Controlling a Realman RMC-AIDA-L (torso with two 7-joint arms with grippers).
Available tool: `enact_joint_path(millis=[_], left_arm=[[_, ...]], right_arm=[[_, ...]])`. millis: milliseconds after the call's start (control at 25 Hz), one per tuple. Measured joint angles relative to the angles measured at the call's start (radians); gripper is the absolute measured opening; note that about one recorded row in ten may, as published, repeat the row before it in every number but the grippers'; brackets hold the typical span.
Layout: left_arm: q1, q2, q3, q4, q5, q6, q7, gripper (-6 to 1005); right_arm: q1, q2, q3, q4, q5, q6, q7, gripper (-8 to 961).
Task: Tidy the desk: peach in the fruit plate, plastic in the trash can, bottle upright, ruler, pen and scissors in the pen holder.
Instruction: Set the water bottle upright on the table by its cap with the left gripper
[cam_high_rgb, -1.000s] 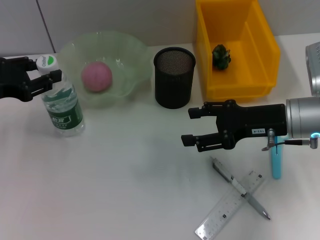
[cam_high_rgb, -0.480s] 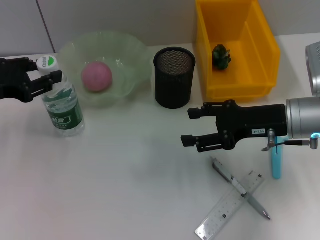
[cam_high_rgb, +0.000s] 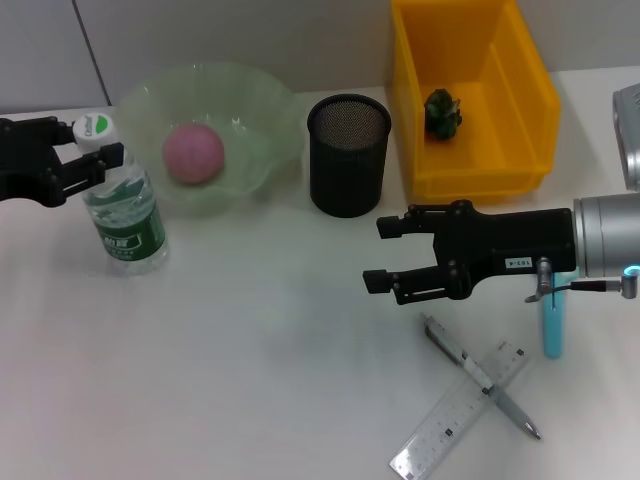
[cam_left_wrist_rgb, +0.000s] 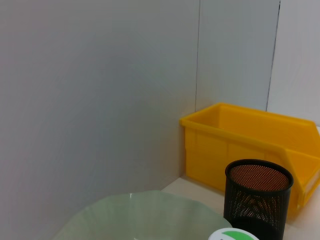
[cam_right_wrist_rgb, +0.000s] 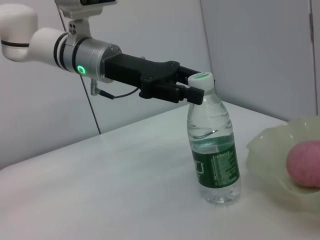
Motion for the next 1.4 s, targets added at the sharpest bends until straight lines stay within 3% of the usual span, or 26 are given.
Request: enact_joint_path(millis=[1320,1400], left_arm=[[0.006,-0.006,0.005,0.011,0.002,-0.002,0.004,501],[0.006,-0.006,0.005,0.011,0.002,-0.002,0.010,589]], right_arm=[[0.002,0.000,0.000,-0.002,-0.001,-0.002,0.012,806],[0.002,0.000,0.000,-0.002,-0.001,-0.002,0.012,806]])
